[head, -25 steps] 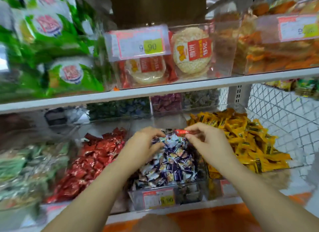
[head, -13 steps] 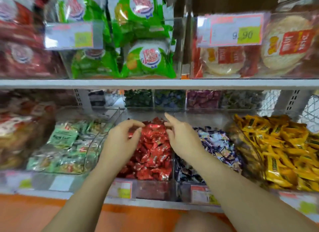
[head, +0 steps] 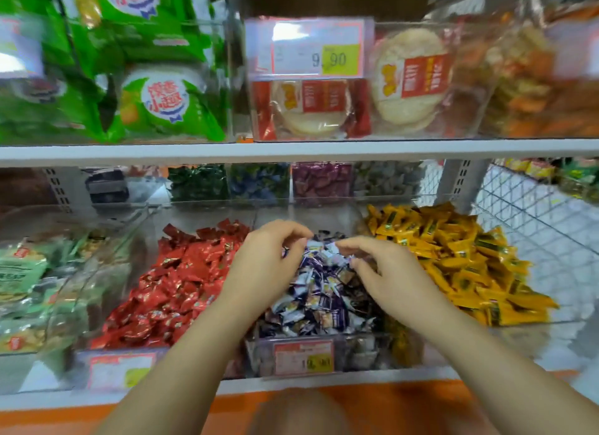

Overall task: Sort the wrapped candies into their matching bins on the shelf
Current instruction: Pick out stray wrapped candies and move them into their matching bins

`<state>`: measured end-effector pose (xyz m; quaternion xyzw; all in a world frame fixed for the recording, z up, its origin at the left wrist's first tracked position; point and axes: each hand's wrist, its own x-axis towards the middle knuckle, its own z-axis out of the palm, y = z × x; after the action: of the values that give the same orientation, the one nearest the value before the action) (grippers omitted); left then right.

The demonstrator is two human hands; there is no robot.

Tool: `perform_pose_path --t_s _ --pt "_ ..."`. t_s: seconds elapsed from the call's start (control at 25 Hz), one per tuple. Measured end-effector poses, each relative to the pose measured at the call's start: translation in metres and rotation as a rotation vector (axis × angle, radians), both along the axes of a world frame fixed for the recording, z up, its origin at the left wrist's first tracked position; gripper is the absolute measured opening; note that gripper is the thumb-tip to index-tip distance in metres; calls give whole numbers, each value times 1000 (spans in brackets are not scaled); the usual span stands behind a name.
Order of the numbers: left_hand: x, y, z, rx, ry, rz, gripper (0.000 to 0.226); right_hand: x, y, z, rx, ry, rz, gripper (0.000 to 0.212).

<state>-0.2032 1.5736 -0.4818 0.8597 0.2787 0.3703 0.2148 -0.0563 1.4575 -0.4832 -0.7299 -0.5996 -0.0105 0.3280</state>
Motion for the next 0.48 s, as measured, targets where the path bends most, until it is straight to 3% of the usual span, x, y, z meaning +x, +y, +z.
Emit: perform_pose_path --t_s 0.32,0.48 --pt "123 -64 13 96 128 -369 17 113 -95 -7 74 134 -215 22" --pt "168 -97 18 127 350 -630 19 150 -130 -7 -37 104 -302 19"
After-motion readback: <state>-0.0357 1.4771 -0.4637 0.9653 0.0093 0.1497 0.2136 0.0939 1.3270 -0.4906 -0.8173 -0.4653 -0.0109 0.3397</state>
